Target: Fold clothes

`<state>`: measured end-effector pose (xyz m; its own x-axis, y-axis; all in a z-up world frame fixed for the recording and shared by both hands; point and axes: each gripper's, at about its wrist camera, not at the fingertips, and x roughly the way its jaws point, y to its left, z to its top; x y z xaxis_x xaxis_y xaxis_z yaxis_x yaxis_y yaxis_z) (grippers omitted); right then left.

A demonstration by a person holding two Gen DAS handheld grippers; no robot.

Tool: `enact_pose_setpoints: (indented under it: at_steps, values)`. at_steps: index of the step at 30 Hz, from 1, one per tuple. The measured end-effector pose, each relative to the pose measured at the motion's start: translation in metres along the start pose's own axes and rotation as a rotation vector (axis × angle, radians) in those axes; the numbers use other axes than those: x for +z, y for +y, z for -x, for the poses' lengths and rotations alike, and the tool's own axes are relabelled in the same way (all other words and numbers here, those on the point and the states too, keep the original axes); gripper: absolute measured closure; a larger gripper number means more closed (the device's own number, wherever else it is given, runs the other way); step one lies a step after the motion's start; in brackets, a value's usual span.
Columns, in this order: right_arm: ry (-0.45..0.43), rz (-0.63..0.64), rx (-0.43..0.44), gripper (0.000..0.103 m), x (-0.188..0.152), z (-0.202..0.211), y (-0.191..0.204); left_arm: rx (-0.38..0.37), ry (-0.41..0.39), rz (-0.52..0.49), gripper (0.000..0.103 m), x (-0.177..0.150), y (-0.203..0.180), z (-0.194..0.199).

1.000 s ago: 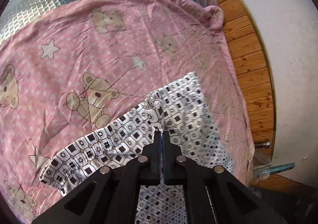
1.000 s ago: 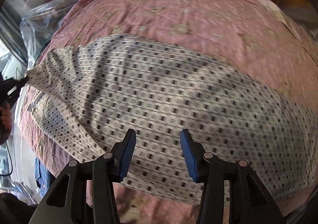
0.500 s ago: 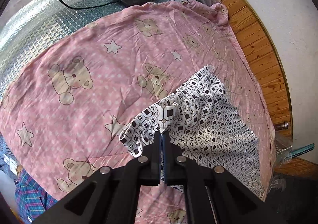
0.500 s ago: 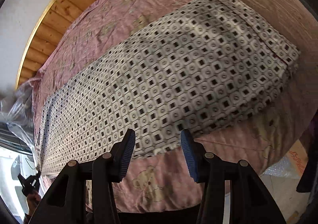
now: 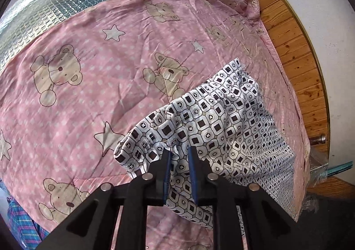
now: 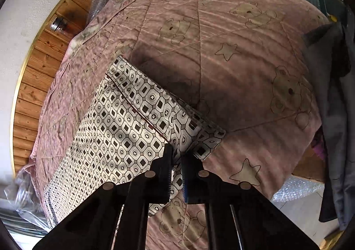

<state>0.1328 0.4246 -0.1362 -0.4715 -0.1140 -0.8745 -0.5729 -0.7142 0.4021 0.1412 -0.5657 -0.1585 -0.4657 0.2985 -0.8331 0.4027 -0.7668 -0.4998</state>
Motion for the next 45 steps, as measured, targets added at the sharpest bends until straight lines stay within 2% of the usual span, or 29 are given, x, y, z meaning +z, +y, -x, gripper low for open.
enact_pose_setpoints:
  at_steps: [3, 4, 6, 7, 10, 11, 12, 13, 14, 16, 19, 22, 28, 30, 31, 32, 33, 35, 36, 37, 38, 41, 45]
  values:
    - [0.004, 0.007, -0.014, 0.101, -0.003, -0.001, -0.002, 0.113, -0.052, -0.048, 0.090, 0.003, -0.003, 0.008]
    - [0.010, 0.006, -0.015, 0.101, -0.004, -0.003, -0.003, 0.137, -0.051, -0.044, 0.094, 0.002, 0.000, 0.009]
    - [0.021, 0.004, -0.018, 0.101, -0.006, -0.007, -0.005, 0.180, -0.038, -0.040, 0.094, 0.001, 0.006, 0.009]
    - [0.027, 0.003, -0.019, 0.098, -0.007, -0.009, -0.006, 0.178, -0.019, -0.037, 0.094, -0.001, 0.008, 0.006]
    - [0.036, -0.024, 0.027, 0.084, -0.006, -0.002, -0.011, 0.101, -0.017, 0.015, 0.093, -0.005, 0.017, 0.013]
    - [0.030, -0.037, 0.044, 0.071, -0.007, 0.003, -0.014, 0.073, -0.035, 0.048, 0.086, -0.006, 0.021, 0.021]
    - [0.032, -0.041, 0.060, 0.064, -0.010, 0.005, -0.016, 0.047, -0.055, 0.082, 0.079, -0.008, 0.025, 0.032]
    - [0.033, -0.046, 0.077, 0.056, -0.014, 0.006, -0.019, 0.021, -0.076, 0.118, 0.061, -0.012, 0.030, 0.042]
    - [0.035, -0.050, 0.094, 0.054, -0.018, 0.008, -0.021, -0.002, -0.095, 0.156, 0.045, -0.018, 0.035, 0.049]
    - [0.039, -0.059, 0.127, 0.053, -0.025, 0.011, -0.026, -0.043, -0.123, 0.229, 0.031, -0.035, 0.043, 0.057]
    - [0.062, -0.075, 0.144, 0.053, -0.034, -0.003, -0.028, -0.114, -0.091, 0.287, 0.030, -0.052, 0.043, 0.039]
    - [0.020, -0.080, 0.172, 0.048, -0.033, -0.005, -0.021, -0.124, -0.049, 0.254, 0.030, -0.056, 0.017, 0.010]
    - [-0.014, -0.118, 0.215, 0.049, -0.021, -0.014, -0.015, -0.177, -0.102, 0.254, 0.030, -0.050, -0.011, -0.007]
    - [-0.013, -0.118, 0.215, 0.050, -0.022, -0.014, -0.016, -0.191, -0.123, 0.270, 0.030, -0.049, -0.011, -0.008]
    - [-0.006, -0.099, 0.193, 0.060, -0.021, -0.014, -0.015, -0.194, -0.130, 0.276, 0.030, -0.049, -0.011, -0.008]
    - [0.002, -0.083, 0.173, 0.085, -0.019, -0.014, -0.014, -0.190, -0.134, 0.280, 0.031, -0.049, -0.010, -0.007]
    - [0.015, -0.080, 0.168, 0.095, -0.015, -0.016, -0.014, -0.187, -0.137, 0.284, 0.035, -0.049, -0.010, -0.006]
    - [0.021, -0.071, 0.151, 0.099, -0.007, -0.012, -0.007, -0.159, -0.129, 0.270, 0.078, -0.046, -0.013, -0.006]
    - [0.017, -0.065, 0.140, 0.100, -0.003, -0.007, -0.001, -0.139, -0.128, 0.257, 0.083, -0.044, -0.016, -0.004]
    - [0.012, -0.058, 0.131, 0.100, 0.002, -0.002, 0.006, -0.139, -0.132, 0.247, 0.093, -0.040, -0.020, -0.001]
    - [0.002, -0.048, 0.136, 0.100, 0.009, 0.005, 0.016, -0.150, -0.140, 0.244, 0.098, -0.036, -0.024, 0.004]
    - [-0.034, -0.016, 0.154, 0.101, 0.036, 0.020, 0.052, -0.237, -0.183, 0.250, 0.100, -0.012, -0.046, 0.022]
    - [-0.099, 0.047, 0.182, 0.102, 0.095, 0.031, 0.120, -0.352, -0.220, 0.182, 0.101, 0.051, -0.108, 0.033]
